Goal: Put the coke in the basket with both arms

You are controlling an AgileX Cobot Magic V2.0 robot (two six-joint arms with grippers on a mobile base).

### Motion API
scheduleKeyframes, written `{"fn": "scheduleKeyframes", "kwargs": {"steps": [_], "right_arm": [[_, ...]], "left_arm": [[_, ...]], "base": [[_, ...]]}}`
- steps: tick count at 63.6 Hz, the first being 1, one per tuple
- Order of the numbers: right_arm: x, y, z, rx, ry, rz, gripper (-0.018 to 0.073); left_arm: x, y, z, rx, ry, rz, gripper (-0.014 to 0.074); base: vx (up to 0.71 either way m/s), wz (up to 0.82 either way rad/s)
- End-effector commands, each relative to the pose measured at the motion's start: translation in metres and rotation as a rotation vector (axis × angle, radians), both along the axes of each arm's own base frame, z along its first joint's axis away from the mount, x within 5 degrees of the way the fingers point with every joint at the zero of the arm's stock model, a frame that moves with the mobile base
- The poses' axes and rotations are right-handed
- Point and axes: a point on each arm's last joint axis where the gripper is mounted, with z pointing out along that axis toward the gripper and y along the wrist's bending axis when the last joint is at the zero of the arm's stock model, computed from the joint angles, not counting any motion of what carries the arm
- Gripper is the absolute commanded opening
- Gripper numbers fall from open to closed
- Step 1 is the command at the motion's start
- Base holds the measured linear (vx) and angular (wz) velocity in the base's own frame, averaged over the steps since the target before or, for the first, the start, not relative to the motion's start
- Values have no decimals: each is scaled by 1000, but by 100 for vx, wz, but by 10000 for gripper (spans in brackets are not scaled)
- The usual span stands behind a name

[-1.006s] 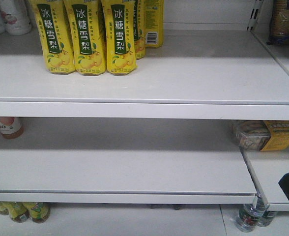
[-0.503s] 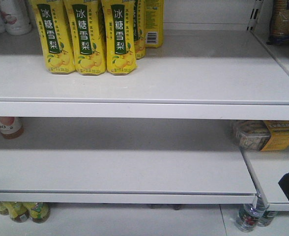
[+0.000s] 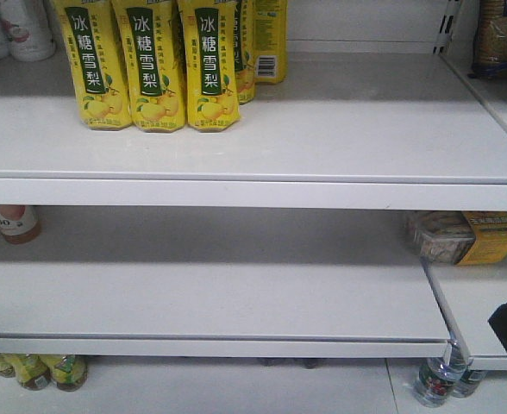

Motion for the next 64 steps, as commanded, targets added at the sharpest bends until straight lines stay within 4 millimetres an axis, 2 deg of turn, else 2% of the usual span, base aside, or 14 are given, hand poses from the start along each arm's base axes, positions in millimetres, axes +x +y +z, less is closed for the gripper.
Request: {"fn": "scheduleKeyframes", "kwargs": {"steps": [1, 57, 64], "right_arm": [[1, -1, 9, -37, -44, -14, -5], [1, -1, 9, -37, -44, -14, -5], [1, -1, 9, 15, -17, -16, -5]], "left_arm": [[-8, -1, 26, 145, -221, 24, -6], [-8, -1, 26, 150, -218, 25, -6], [-8, -1, 26, 150, -218, 25, -6]], "base": [[0, 0], [0, 0], [0, 0]]}}
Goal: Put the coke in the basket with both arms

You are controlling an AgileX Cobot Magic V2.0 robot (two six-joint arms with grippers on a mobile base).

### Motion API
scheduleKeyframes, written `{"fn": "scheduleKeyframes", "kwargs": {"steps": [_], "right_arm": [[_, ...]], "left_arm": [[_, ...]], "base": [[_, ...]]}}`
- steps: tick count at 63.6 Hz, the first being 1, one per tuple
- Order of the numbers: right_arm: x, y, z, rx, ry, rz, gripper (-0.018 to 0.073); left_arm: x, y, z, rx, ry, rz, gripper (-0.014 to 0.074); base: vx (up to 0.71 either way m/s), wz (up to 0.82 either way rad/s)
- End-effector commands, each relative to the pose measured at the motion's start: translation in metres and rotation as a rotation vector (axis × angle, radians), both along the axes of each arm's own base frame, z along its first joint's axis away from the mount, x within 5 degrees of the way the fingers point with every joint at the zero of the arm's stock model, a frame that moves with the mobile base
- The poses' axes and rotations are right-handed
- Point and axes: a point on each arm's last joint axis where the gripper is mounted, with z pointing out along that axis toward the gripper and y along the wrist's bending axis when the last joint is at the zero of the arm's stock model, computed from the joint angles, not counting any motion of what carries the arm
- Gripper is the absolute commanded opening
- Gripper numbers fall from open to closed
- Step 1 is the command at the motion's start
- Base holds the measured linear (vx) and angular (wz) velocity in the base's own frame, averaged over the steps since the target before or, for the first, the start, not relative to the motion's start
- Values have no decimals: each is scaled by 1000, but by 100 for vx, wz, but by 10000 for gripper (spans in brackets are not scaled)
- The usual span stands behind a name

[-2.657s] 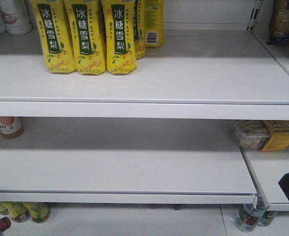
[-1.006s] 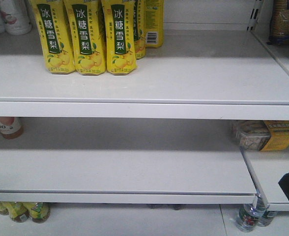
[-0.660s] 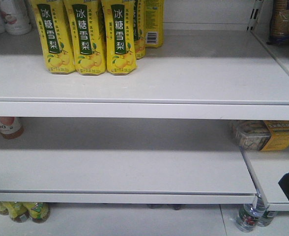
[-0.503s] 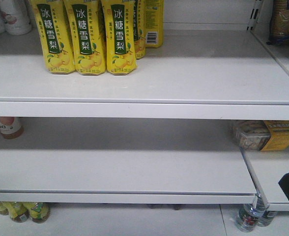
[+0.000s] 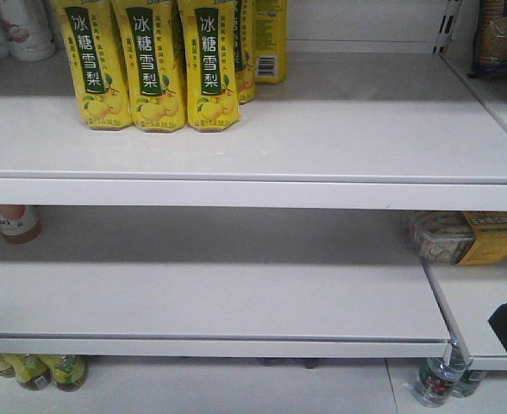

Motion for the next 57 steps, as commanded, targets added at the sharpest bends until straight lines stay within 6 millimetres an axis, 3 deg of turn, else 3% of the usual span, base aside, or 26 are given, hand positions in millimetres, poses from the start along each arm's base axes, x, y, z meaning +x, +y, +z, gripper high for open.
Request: {"fn": "scheduleKeyframes", "kwargs": {"steps": [1, 12, 20, 30, 44, 57], "right_arm": [[1, -1, 9, 33, -8, -17, -5], [3, -6, 3, 375, 185, -99, -5], [4, -16, -5, 495, 289, -230, -5], [2, -18, -8, 479, 281, -243, -5], [-11, -30, -24, 382, 408, -354, -5], [-26, -31, -22, 248, 220, -307, -5]], "left_arm": [[-8, -1, 25, 91, -215, 11, -6], [-8, -1, 25, 91, -215, 11, -6], [-8, -1, 25, 91, -215, 11, -6], [-8, -1, 25, 91, -215, 11, -6], [-8, -1, 25, 91, -215, 11, -6], [-8, -1, 25, 91, -215, 11, -6]], "base": [[0, 0], [0, 0], [0, 0], [0, 0], [0, 0], [0, 0]]}}
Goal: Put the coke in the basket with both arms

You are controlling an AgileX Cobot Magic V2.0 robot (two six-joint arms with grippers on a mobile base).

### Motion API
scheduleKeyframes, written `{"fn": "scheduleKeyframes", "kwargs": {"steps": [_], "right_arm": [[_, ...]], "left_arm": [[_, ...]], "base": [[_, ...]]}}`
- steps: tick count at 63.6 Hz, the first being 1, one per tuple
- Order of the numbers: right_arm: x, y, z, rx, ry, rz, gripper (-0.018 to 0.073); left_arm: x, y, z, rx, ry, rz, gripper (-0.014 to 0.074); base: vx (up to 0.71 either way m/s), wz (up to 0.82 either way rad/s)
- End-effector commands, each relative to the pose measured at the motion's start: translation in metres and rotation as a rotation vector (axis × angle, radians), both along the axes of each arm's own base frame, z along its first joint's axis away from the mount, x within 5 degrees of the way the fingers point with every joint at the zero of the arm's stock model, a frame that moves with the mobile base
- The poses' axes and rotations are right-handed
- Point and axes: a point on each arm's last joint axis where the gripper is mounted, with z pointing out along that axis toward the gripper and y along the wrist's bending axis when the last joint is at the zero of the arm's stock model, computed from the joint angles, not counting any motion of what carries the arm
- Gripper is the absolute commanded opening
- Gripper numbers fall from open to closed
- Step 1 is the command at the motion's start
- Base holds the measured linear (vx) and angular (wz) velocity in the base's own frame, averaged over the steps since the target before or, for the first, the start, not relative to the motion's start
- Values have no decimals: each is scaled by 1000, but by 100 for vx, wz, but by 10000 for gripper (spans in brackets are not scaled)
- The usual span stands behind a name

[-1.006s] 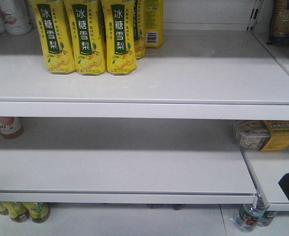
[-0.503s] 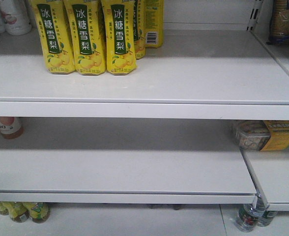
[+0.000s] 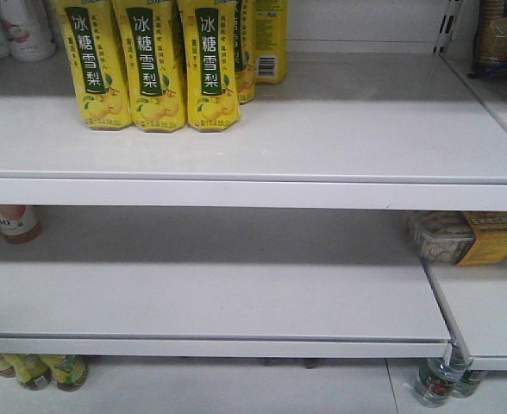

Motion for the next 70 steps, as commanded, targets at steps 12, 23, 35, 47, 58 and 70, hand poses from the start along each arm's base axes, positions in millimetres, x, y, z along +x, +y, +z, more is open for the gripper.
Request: {"fn": "scheduleKeyframes", "kwargs": {"steps": [12, 23, 35, 47, 58, 70], "right_arm": [[4, 10, -27, -49, -206, 36, -5], [4, 7, -20, -197, -275, -2, -5], [4, 8, -7, -399, -435, 16, -5], [1, 9, 8, -498, -604, -3, -5], [1, 10, 7, -510, -596, 2, -5], [1, 9, 7, -514, -592, -7, -5]], "left_arm": [[-8, -1, 25, 91, -215, 11, -6], [-8, -1, 25, 91, -215, 11, -6], [-8, -1, 25, 91, -215, 11, -6], [-8, -1, 25, 91, -215, 11, -6], [-8, -1, 25, 91, -215, 11, -6], [-8, -1, 25, 91, -215, 11, -6]], "base": [[0, 0], [0, 0], [0, 0], [0, 0], [0, 0], [0, 0]]}}
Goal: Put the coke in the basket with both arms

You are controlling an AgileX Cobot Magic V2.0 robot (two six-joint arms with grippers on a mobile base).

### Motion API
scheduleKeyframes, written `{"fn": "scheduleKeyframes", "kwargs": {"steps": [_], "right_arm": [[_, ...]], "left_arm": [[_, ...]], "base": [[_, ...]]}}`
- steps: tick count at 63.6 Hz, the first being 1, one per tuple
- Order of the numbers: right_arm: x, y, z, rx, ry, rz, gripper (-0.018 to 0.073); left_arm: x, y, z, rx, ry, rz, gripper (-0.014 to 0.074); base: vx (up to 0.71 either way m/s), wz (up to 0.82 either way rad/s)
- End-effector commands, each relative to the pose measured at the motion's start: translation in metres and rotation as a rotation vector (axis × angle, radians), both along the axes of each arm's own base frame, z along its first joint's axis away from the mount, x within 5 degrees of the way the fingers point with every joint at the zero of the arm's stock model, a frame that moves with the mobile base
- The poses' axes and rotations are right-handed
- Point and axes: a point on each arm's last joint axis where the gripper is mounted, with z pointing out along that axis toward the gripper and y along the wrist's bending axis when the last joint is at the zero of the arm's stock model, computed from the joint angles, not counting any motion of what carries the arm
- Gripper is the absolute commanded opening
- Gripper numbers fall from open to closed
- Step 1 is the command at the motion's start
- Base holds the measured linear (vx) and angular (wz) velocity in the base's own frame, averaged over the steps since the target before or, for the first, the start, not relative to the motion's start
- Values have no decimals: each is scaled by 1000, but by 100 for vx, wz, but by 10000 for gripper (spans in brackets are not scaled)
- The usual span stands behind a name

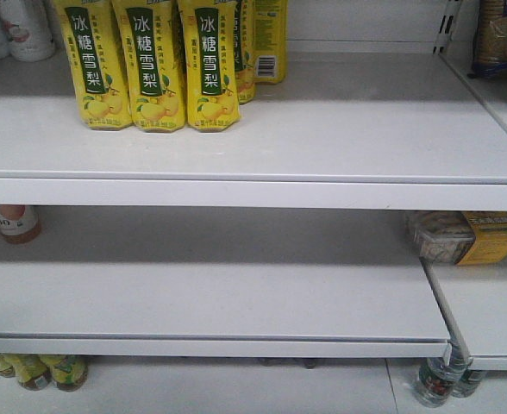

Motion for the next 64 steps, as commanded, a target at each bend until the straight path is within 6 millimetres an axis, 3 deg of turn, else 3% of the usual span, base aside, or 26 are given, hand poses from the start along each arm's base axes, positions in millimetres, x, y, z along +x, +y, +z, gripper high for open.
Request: {"fn": "scheduleKeyframes", "kwargs": {"steps": [1, 15, 64], "right_arm": [[-2, 0, 4, -16, -76, -14, -5], [-2, -6, 4, 31, -77, -96, -5], [-2, -5, 5, 17, -79, -97, -5]], "left_arm": [[-8, -1, 25, 91, -215, 11, -6], [-8, -1, 25, 91, -215, 11, -6], [-8, -1, 25, 91, -215, 11, -6]], "base": [[0, 0], [0, 0], [0, 0]]}}
